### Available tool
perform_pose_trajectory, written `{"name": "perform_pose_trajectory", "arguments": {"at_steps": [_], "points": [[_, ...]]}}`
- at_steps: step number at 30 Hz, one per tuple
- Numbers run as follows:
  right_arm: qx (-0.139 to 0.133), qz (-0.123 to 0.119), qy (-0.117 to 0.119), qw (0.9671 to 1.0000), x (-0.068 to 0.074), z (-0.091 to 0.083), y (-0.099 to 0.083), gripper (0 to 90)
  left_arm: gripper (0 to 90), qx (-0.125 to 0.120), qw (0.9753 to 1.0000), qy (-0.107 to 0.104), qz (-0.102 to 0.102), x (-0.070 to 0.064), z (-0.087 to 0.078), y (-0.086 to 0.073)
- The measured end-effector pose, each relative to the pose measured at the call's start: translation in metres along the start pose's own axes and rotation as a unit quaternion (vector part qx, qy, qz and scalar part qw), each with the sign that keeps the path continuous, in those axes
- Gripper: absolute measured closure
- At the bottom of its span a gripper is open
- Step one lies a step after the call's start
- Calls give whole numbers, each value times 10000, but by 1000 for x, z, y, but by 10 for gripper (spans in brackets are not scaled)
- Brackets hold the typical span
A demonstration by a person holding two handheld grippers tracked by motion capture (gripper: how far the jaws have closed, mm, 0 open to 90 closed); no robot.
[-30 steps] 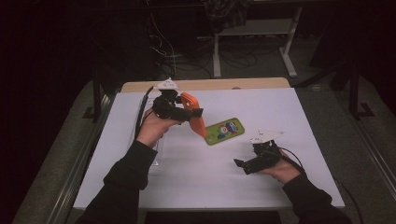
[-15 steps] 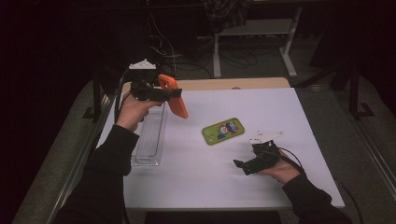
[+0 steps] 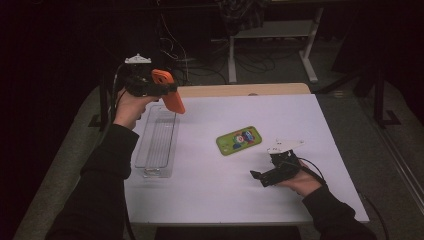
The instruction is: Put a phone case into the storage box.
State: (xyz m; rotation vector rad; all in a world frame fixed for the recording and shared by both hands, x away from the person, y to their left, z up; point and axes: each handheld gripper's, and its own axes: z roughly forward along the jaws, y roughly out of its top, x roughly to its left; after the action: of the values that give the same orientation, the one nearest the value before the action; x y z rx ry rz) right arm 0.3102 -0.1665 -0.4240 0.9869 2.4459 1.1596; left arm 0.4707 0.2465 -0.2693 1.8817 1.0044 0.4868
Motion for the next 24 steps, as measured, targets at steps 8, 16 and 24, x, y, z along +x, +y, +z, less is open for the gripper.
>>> {"name": "perform_pose_trajectory", "arguments": {"at_steps": [8,16,24], "points": [[-28,-7,18,10000,0,-1,0,0,140,331,9977,574,-155,22,13,-9],[-33,-38,49,10000,-1,-1,0,0,139,726,9923,975,-227,35,33,-24],[-42,-30,78,10000,-1,-2,0,0,138,1130,9864,1156,-311,45,53,-44]]}}
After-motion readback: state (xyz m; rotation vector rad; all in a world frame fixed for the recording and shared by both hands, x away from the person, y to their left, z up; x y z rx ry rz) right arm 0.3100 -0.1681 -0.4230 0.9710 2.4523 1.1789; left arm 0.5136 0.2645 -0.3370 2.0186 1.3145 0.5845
